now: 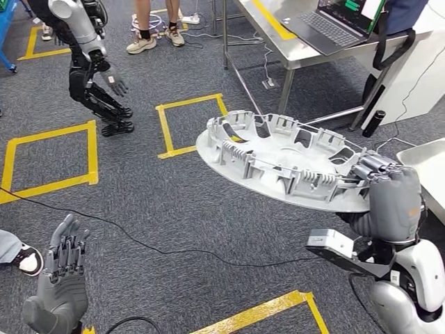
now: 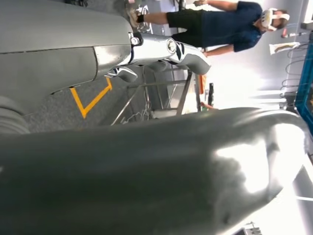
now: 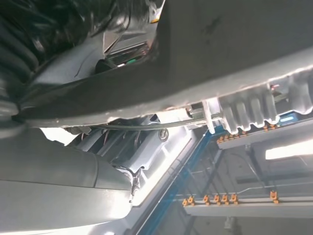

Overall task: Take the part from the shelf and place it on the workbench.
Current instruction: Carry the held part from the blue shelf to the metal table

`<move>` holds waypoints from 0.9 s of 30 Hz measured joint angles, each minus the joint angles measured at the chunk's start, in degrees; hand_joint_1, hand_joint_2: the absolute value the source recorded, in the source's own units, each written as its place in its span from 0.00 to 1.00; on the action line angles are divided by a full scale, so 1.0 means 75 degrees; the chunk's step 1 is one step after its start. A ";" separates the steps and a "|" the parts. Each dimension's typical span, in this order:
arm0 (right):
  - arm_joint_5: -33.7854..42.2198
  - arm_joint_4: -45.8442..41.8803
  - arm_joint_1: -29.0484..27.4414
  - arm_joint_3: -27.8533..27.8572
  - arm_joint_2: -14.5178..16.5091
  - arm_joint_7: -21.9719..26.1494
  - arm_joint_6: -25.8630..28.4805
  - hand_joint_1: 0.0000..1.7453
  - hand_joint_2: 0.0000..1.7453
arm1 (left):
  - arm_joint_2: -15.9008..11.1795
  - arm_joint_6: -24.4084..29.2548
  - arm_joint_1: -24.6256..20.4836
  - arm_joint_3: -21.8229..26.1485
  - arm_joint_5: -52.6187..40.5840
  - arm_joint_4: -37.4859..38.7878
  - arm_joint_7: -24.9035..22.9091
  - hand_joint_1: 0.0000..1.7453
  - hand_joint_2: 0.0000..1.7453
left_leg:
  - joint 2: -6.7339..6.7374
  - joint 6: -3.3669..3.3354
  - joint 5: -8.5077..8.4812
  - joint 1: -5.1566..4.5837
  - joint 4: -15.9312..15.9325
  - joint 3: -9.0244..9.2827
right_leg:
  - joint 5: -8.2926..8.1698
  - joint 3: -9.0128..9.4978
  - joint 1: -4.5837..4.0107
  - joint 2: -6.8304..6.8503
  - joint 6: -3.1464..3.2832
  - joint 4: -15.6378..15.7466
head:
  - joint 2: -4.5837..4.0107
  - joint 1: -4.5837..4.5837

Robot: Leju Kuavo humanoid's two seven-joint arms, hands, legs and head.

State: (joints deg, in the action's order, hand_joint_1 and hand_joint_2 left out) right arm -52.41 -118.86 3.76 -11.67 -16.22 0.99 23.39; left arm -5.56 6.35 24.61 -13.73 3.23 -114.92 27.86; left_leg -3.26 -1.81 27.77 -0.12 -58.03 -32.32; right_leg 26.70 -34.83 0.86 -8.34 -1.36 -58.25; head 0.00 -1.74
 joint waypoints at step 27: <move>-0.0165 -0.0003 -0.0033 -0.0083 -0.0037 0.0020 -0.0047 1.00 1.00 | -0.0027 0.0215 0.0254 0.0000 -0.0047 -0.0010 0.0034 0.00 0.00 | -0.0081 -0.0016 0.0014 -0.0030 -0.0299 -0.0155 | 0.0051 0.0108 -0.0068 0.0319 0.0112 0.0011 | 0.0000 -0.0020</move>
State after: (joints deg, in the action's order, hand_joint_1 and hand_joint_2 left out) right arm -53.65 -118.88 3.51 -12.29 -16.50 1.15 23.03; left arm -5.76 7.97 26.51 -13.73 2.87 -115.00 28.11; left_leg -3.86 -1.93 27.88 -0.35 -60.27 -33.48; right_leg 27.07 -34.02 0.34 -5.94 -0.52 -58.17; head 0.00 -1.90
